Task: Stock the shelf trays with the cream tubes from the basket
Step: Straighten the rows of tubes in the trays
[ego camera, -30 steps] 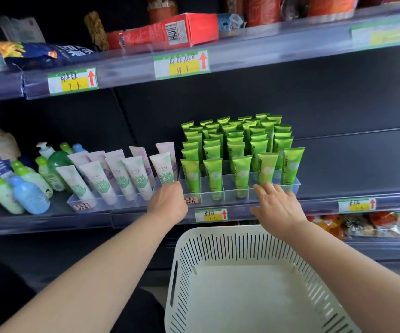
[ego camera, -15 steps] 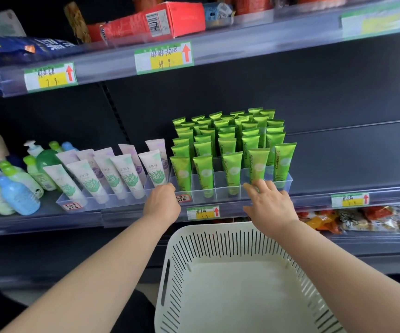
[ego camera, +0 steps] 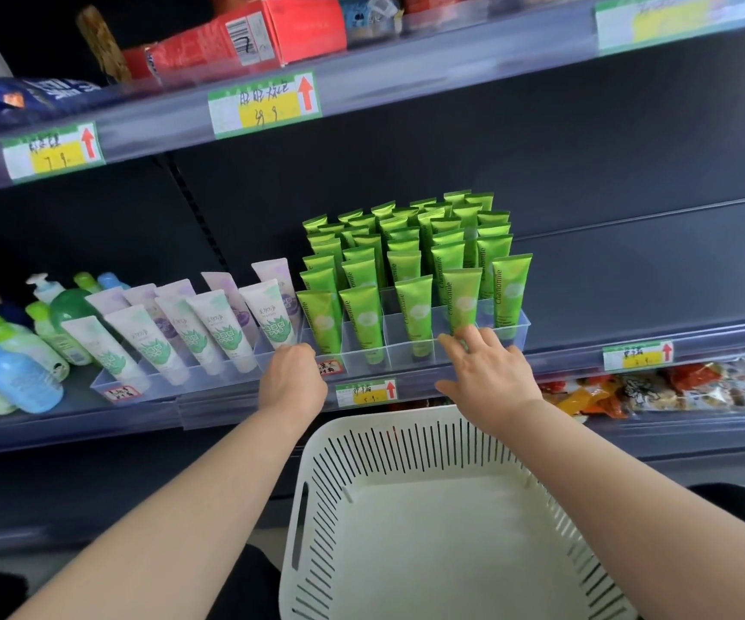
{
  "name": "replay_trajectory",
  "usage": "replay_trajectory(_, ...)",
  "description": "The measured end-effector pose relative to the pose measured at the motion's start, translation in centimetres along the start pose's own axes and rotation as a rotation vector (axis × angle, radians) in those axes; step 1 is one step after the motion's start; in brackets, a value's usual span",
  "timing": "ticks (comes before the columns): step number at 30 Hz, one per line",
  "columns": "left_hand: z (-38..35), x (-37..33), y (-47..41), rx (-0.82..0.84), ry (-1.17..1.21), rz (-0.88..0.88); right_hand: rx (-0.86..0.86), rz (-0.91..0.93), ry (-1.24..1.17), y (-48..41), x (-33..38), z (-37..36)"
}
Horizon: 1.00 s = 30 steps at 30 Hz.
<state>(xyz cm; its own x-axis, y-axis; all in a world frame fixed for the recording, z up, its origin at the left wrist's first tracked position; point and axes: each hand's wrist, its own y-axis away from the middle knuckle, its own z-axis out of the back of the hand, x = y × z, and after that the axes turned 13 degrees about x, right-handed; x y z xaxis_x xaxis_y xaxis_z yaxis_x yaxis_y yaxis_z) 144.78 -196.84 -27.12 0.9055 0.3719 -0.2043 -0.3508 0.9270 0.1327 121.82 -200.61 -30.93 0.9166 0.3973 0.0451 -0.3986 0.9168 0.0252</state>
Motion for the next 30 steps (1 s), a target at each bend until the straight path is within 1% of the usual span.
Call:
replay_trajectory(8, -0.3, -1.3, 0.1, -0.006, -0.088, -0.022, -0.006, -0.034, -0.005, 0.0, -1.1, 0.0)
replay_trajectory(19, -1.0, -4.0, 0.7, 0.011, -0.052, -0.043, -0.02, -0.067, -0.032, 0.5, -3.2, 0.1)
replay_trajectory(30, -3.5, -5.7, 1.5, 0.029, -0.108, -0.214, -0.017, -0.089, -0.013, 1.4, -5.7, 0.2)
